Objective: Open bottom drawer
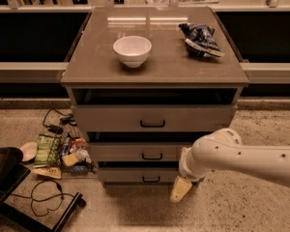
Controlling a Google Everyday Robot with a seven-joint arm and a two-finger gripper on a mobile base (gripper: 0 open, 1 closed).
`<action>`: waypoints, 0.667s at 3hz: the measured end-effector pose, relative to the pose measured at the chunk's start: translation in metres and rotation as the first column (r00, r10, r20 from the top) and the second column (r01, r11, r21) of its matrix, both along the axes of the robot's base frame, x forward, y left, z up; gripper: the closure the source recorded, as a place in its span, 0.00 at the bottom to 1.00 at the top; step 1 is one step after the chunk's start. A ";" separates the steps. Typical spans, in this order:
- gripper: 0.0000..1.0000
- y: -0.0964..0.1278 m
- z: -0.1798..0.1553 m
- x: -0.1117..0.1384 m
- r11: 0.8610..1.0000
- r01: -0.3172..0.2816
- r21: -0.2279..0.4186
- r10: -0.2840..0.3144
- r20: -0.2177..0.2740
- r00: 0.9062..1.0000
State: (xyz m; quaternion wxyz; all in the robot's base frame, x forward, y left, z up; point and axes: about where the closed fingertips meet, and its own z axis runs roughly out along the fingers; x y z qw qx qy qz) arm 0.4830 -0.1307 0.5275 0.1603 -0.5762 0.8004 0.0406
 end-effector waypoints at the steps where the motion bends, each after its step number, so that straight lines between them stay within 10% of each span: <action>1: 0.00 0.011 -0.064 0.019 0.999 -0.041 -0.004 0.041 -0.001 0.999; 2: 0.00 0.014 -0.119 0.035 0.996 -0.082 -0.035 0.082 -0.004 0.997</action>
Offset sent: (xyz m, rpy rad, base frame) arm 0.0582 0.0178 -0.1904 -0.0868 -0.0037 0.1366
